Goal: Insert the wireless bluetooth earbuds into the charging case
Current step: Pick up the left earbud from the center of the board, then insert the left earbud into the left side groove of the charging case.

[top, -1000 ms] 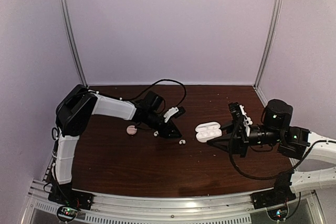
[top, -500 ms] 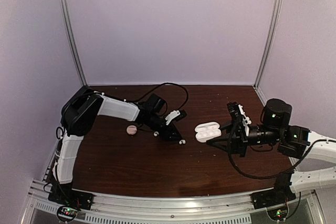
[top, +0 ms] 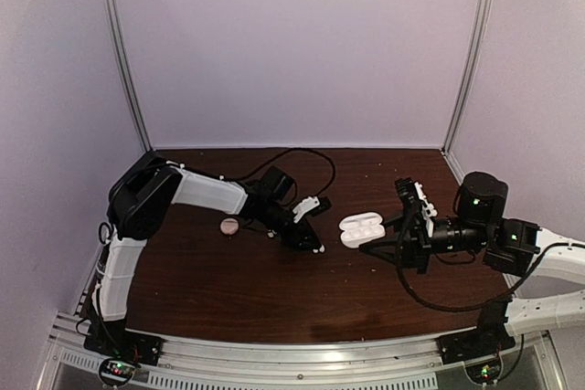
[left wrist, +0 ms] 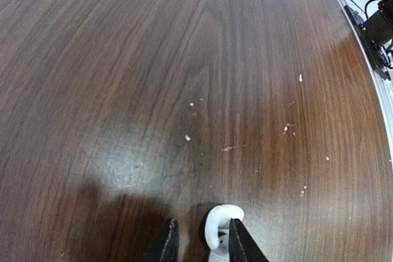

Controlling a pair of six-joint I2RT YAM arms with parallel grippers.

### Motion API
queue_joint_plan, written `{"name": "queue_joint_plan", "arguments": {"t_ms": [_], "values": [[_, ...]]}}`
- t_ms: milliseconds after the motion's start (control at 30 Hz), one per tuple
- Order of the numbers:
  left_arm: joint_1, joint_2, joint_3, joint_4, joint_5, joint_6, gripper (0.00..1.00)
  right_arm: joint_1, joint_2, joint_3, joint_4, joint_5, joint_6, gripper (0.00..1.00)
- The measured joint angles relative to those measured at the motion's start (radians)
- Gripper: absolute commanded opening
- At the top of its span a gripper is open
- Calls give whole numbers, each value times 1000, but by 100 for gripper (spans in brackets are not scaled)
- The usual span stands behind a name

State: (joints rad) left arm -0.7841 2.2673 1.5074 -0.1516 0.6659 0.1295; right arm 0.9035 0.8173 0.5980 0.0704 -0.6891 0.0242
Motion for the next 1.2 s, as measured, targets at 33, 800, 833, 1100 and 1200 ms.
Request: {"name": "queue_joint_plan", "arguments": {"t_ms": [33, 800, 833, 1100, 1200], "values": [[-3, 0, 0, 0, -1, 2, 30, 0, 0, 0, 0, 1, 0, 0], [-23, -123, -129, 10, -15, 39, 0, 0, 0, 0, 3, 10, 1, 0], [-23, -158, -159, 21, -19, 34, 0, 0, 0, 0, 5, 10, 1, 0], [-50, -687, -493, 248, -139, -16, 0, 10, 8, 0, 32, 5, -4, 0], [-124, -882, -564, 317, -218, -6, 0, 16, 11, 0, 33, 2, -27, 0]]}}
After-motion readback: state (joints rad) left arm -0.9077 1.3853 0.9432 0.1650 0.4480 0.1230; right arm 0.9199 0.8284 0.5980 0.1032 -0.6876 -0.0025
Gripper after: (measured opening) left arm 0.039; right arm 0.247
